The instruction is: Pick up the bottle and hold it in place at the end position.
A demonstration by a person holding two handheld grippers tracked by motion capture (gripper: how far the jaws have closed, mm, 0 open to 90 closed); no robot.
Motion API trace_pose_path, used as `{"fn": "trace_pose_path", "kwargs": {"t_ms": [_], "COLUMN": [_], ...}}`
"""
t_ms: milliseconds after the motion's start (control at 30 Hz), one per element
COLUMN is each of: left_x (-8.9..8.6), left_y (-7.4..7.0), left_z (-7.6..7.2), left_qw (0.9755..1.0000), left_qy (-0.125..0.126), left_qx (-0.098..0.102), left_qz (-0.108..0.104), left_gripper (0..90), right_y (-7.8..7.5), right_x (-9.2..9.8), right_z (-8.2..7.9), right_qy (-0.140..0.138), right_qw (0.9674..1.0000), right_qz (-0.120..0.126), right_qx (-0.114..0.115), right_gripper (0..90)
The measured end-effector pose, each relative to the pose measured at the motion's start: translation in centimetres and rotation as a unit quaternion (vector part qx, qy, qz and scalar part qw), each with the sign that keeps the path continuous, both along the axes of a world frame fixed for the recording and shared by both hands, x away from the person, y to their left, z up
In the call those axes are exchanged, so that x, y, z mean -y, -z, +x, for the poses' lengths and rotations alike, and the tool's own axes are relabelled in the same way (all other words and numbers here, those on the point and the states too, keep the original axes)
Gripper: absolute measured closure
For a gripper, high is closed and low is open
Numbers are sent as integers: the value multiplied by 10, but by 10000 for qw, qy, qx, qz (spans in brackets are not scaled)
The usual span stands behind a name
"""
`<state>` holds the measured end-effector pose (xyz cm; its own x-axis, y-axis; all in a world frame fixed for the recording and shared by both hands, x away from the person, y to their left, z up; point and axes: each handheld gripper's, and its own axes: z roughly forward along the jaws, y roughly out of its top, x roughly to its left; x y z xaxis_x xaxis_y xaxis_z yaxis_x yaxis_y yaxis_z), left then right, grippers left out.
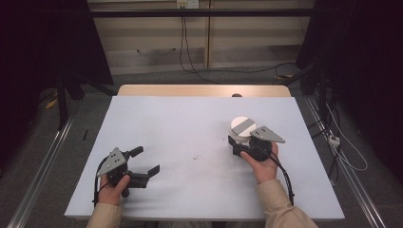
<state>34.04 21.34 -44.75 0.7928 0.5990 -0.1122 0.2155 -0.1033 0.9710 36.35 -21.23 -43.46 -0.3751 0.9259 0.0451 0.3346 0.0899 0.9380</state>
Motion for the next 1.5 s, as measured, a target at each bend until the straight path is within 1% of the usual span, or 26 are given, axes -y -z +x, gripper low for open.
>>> {"fn": "trace_pose_path", "kwargs": {"t_ms": [67, 133, 233, 400, 567, 667, 700, 800, 900, 933, 1000, 1133, 1200, 1267, 1500], "left_x": [0, 0, 0, 1, 3, 3, 3, 2, 3, 3, 3, 3, 3, 3, 3], "left_y": [-1, -1, -1, -2, -2, -2, -2, -2, -1, -1, -1, -1, -1, -1, -1], "left_z": [0, 0, 0, 1, 0, 1, 1, 1, 1, 1, 1, 1, 1, 1, 1], "left_qw": [10000, 10000, 10000, 9999, 10000, 10000, 10000, 10000, 10000, 10000, 10000, 10000, 10000, 10000, 10000], "left_qy": [13, 2, -30, -57, -12, -60, -53, -63, -74, -65, -55, -71, -49, -10, 5], "left_qx": [12, 38, 10, 5, 16, 15, 15, 0, -20, -12, -9, -15, 5, -23, -11], "left_qz": [-49, -52, -56, -139, -61, -36, -46, -48, -40, -31, -10, -43, -27, -1, 27], "left_gripper": [17, 17, 17, 17, 17, 17, 17, 17, 17, 17, 17, 17, 17, 17, 17], "right_y": [0, -1, -1, -1, -1, -2, -3, -4, -4, -4, -4, -5, -5, -5, -1], "right_x": [-1, -4, -7, -12, -16, -20, -23, -25, -29, -32, -32, -37, -39, -43, -47], "right_z": [1, 3, 5, 9, 13, 15, 17, 18, 21, 23, 23, 27, 28, 30, 34], "right_qy": [-19, -21, -55, -73, -115, -138, -171, -208, -241, -244, -253, -281, -299, -332, -342], "right_qw": [10000, 10000, 10000, 10000, 9999, 9999, 9998, 9997, 9997, 9996, 9996, 9995, 9994, 9993, 9993], "right_qz": [2, -31, -33, -29, -36, -57, -101, -121, -81, -119, -112, -137, -163, -187, -146], "right_qx": [2, 1, 26, 17, 0, 19, 28, 35, 34, 35, 34, 31, 37, 18, -28], "right_gripper": [185, 185, 185, 185, 185, 185, 185, 185, 185, 185, 185, 185, 185, 185, 185]}}
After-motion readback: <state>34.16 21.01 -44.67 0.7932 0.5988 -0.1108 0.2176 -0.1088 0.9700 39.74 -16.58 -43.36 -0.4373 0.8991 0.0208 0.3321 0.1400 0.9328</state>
